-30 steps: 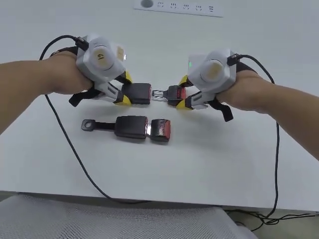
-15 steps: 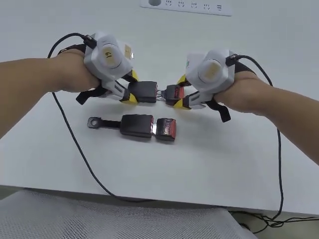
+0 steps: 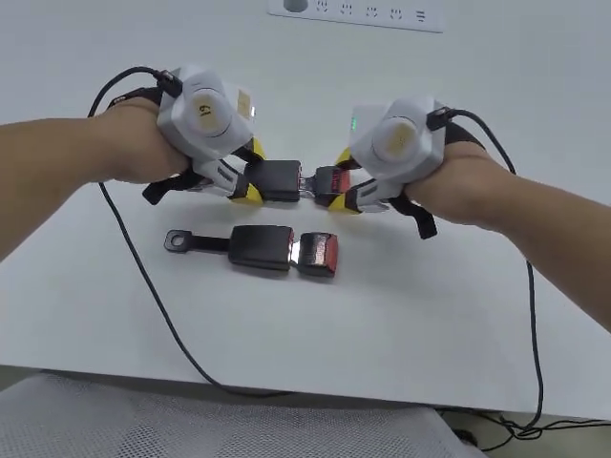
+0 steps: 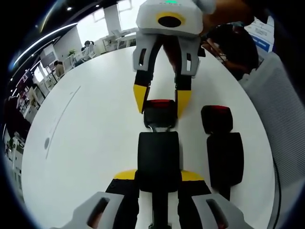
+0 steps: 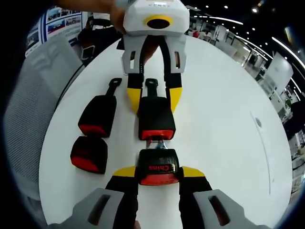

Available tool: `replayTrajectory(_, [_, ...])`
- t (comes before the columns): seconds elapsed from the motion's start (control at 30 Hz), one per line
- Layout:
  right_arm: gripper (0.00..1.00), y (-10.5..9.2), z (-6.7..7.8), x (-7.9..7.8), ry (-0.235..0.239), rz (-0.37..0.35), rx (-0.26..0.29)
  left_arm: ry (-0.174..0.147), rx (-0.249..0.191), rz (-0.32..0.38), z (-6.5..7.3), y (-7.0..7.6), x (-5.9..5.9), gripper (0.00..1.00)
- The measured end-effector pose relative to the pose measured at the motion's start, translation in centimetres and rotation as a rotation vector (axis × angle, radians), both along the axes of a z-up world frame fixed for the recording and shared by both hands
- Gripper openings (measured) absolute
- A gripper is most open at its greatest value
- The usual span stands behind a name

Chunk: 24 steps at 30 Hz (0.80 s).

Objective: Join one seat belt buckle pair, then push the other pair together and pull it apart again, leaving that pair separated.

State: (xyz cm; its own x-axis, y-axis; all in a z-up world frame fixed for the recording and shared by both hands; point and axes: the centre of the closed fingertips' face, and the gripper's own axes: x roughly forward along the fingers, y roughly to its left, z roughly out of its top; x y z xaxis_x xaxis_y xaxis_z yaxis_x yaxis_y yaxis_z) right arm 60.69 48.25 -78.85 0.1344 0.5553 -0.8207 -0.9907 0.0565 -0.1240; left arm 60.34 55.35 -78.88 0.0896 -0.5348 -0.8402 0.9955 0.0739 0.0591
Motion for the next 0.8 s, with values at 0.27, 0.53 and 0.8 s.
replayTrajectory(0.27, [0.27,0.75,0.16,0.0,0.005,0.001,0.003,0.001,-0.001,-0.002,0.14,-0.22,-0.04,0.3])
replayTrajectory(0.53, [0.27,0.61,0.17,0.0,0.004,-0.004,-0.007,0.002,-0.008,-0.002,0.13,-0.2,-0.01,0.3])
replayTrajectory(0.8, [0.28,0.52,0.18,-0.16,0.0,-0.005,-0.013,0.001,-0.011,0.001,0.1,-0.11,0.01,0.3])
